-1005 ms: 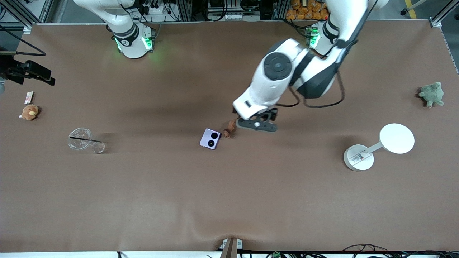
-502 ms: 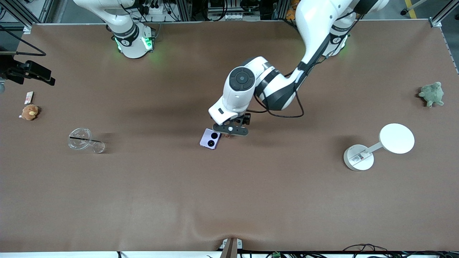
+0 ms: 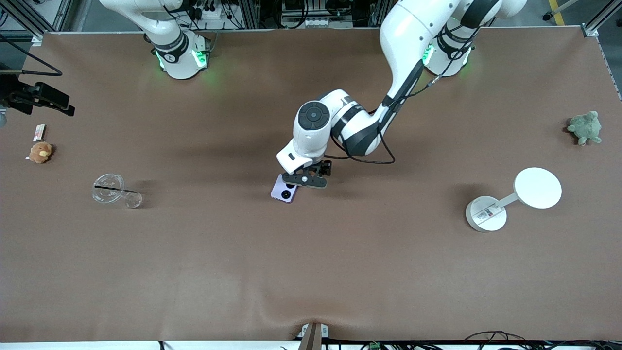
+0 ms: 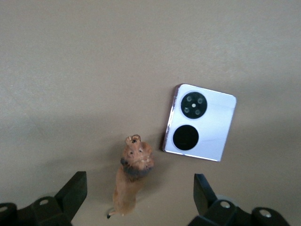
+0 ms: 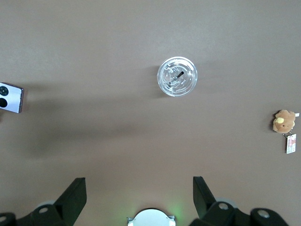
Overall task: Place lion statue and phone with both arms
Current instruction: 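Lower the left gripper and close it on the lion statue, then lift the lion with the left gripper while the right gripper reaches out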
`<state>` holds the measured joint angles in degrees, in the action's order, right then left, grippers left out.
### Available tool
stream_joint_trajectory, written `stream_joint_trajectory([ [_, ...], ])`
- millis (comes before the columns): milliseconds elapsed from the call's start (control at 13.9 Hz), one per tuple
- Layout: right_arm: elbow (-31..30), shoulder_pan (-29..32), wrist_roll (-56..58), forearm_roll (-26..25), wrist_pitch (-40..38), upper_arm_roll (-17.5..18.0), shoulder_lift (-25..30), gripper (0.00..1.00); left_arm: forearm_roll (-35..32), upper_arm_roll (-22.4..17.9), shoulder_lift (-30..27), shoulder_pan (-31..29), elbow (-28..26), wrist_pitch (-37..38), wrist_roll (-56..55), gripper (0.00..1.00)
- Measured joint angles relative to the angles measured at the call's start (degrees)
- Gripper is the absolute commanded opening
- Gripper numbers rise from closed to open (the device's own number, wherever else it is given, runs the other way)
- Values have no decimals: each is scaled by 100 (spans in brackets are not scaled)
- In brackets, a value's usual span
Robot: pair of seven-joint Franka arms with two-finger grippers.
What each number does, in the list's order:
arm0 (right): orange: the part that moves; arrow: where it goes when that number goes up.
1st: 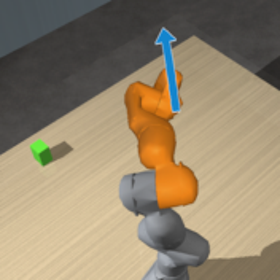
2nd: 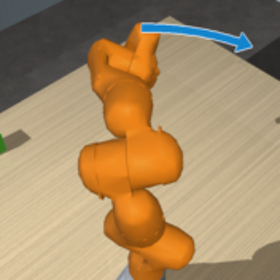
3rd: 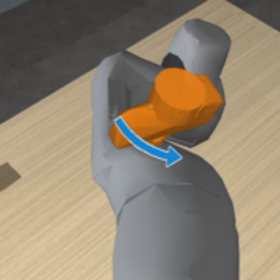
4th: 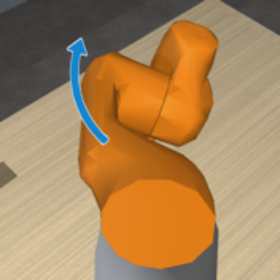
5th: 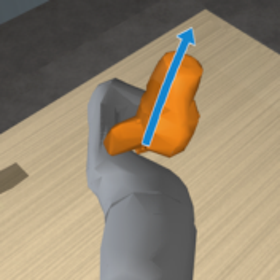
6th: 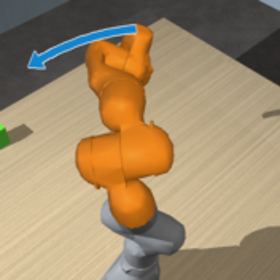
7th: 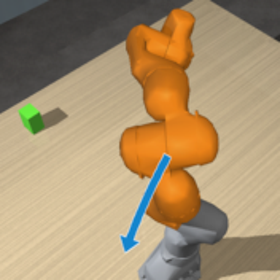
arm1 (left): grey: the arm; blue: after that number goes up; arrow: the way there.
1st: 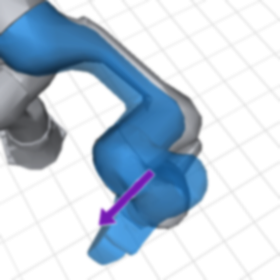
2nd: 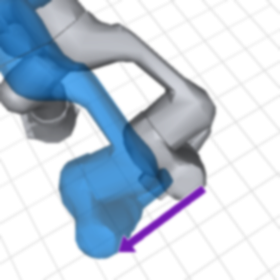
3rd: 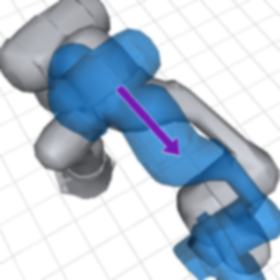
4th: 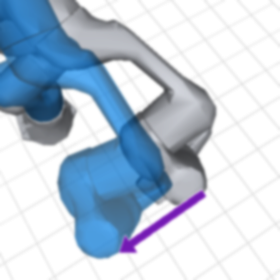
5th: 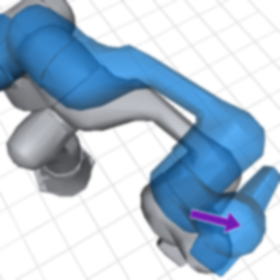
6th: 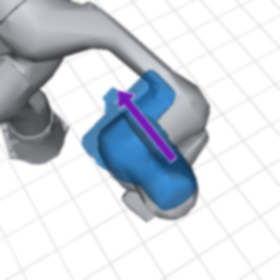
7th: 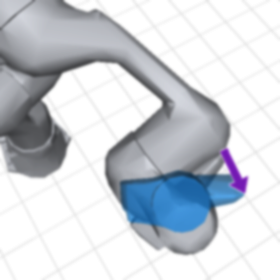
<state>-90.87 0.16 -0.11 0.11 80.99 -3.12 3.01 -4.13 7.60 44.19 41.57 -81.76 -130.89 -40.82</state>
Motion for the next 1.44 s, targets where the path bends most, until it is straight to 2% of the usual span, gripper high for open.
stream_joint_trajectory([
  [502, 0, 2, 0, 0, 0, -2, 0, 100, -4, -56, 187, 29, 31, -64, 1, 81],
  [574, 0, 2, 0, 0, 0, -2, 0, 100, -4, -59, 202, 28, 33, -70, 1, 72],
  [718, 0, 2, 0, 0, 0, -2, 0, 100, -4, -62, 251, 28, 33, -101, 1, 41],
  [933, 0, 3, 0, 0, 0, -2, -1, 100, -4, -72, 274, 28, 34, -127, 1, 8],
  [1005, 0, 3, 0, 0, 0, -2, -4, 100, -5, -74, 274, 27, 37, -131, 1, 0],
  [1435, 0, 3, 0, 0, 0, -2, -31, 100, -5, -114, 255, 3, 110, -117, -1, 0],
])
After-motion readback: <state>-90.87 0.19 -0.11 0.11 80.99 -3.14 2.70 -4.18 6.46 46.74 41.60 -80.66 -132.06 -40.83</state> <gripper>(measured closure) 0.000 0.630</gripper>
